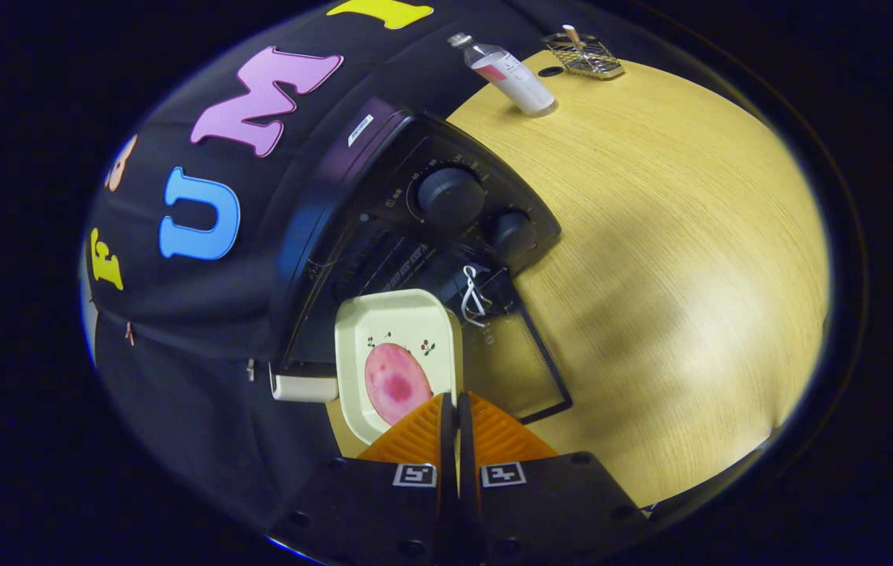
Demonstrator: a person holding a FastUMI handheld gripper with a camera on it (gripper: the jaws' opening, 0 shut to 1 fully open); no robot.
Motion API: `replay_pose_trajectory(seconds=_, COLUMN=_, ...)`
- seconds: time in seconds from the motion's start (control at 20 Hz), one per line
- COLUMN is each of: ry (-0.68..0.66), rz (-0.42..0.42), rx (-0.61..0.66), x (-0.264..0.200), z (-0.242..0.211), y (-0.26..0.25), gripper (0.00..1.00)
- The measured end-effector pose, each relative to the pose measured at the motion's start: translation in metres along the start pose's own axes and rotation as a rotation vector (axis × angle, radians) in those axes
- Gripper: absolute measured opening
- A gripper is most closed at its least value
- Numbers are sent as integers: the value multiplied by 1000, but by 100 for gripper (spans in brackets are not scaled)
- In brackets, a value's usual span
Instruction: Open the toaster oven, put the food inside, and close the toaster oven door.
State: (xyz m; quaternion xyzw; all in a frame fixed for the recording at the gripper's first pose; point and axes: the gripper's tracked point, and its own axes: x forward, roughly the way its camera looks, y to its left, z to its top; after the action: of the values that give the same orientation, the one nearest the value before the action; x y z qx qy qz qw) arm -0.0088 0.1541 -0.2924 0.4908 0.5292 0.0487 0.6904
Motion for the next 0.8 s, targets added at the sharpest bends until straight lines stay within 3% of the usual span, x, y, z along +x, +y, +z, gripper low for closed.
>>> replay_pose_trajectory(seconds=0.4, ry=-158, rz=-18, rx=233, x=54, z=11, y=52, gripper=6)
replay_pose_trajectory(seconds=0.8, ry=-271, rz=-76, rx=441, x=85, z=22, y=65, gripper=6)
